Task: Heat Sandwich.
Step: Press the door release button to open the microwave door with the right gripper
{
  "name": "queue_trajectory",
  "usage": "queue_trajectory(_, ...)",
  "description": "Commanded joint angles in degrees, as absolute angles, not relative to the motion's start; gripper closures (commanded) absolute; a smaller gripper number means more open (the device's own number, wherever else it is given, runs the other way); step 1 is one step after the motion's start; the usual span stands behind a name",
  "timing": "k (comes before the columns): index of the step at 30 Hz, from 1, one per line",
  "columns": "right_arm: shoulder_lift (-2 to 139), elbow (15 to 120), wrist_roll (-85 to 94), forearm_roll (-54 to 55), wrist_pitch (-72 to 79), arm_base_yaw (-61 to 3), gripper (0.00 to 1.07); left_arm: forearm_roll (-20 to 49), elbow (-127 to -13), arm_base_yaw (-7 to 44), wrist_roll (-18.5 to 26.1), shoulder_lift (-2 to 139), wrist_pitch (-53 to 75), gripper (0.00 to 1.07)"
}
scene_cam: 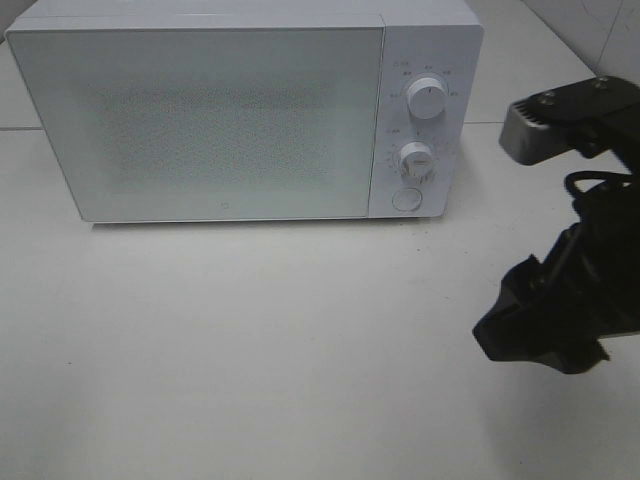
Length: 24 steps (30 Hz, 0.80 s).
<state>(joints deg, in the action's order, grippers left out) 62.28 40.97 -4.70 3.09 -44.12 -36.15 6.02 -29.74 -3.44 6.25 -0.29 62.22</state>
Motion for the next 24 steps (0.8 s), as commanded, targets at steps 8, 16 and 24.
queue_trajectory(8,47.61,40.79,-5.56,-0.74,-52.83,-35.92,0.31,6.42,-29.68,-3.72,6.42,-1.2,61.48,0.09)
queue_trajectory(16,34.55,40.79,-9.85,-4.3,-60.91,-35.87,0.31,6.42,-29.68,-3.72,6.42,-1.2,61.48,0.09)
queue_trajectory(24,26.47,40.05,-9.11,-4.58,-64.11,-26.07,0.31,6.42,-29.68,-3.72,6.42,-1.2,61.48,0.09)
